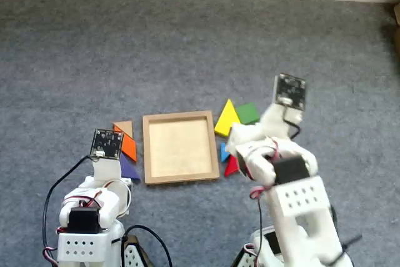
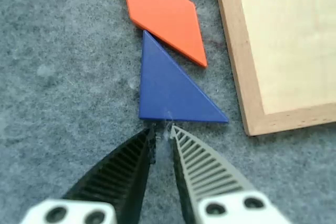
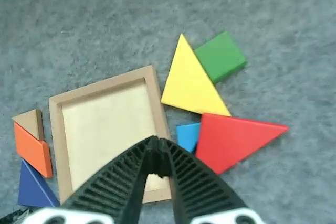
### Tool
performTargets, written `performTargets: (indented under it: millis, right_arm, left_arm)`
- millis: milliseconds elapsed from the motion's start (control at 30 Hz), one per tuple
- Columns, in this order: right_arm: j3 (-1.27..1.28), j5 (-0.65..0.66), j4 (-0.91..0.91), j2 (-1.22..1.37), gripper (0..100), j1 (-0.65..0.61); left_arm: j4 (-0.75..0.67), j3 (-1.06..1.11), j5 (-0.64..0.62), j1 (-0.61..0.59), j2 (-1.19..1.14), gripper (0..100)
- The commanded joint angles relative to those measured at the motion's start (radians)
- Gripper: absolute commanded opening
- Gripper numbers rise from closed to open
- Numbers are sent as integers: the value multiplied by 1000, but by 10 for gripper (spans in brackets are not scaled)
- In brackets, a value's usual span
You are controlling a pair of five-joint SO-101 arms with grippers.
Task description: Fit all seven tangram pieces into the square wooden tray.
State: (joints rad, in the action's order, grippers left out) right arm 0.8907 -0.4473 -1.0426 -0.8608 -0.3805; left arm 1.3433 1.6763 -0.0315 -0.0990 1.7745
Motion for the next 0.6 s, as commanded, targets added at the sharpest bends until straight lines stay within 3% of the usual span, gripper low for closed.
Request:
performTargets:
  millis: [0,167,567]
  right_arm:
    - [-61,-103,88,110,4,-56]
    - [-65,-169,168,265,4,-105]
    - [-62,-169,219,536,4,-101]
  left_arm:
    - [3,21,-5,1,47,67]
    - [3,21,-5,1,47,67]
    - [3,21,-5,1,47,67]
